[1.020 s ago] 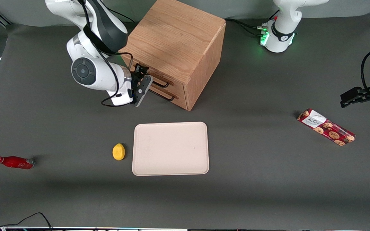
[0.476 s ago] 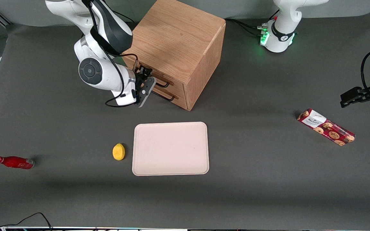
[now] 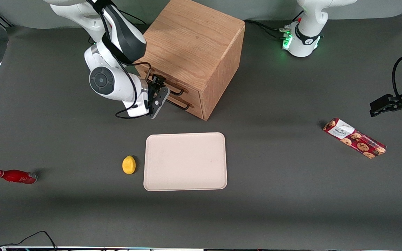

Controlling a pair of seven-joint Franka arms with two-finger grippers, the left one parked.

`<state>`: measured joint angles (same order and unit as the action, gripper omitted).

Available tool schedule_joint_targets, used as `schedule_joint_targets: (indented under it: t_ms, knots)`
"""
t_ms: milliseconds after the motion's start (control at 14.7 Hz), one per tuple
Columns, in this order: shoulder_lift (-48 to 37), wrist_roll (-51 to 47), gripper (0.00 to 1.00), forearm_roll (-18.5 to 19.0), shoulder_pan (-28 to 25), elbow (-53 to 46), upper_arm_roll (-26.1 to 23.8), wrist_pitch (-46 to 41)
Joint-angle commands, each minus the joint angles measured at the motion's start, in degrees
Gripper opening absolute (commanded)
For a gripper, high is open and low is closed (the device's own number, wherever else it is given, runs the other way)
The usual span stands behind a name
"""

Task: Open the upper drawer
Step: 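Pull the upper drawer outward by its handle with the right gripper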

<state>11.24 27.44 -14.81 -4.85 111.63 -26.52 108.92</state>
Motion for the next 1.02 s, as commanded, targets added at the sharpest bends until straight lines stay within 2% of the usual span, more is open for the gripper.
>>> schedule_joint_targets:
  t_ms: [0,204,952]
  knots:
    - [2.99,-1.07,1.0,2.33,-0.16,-2.91,0.67,0.94]
    - [5.45,-1.07,1.0,4.0,0.02,-5.54,1.12,0.94]
    - [7.04,2.44,1.0,5.23,0.37,-9.24,5.77,0.24]
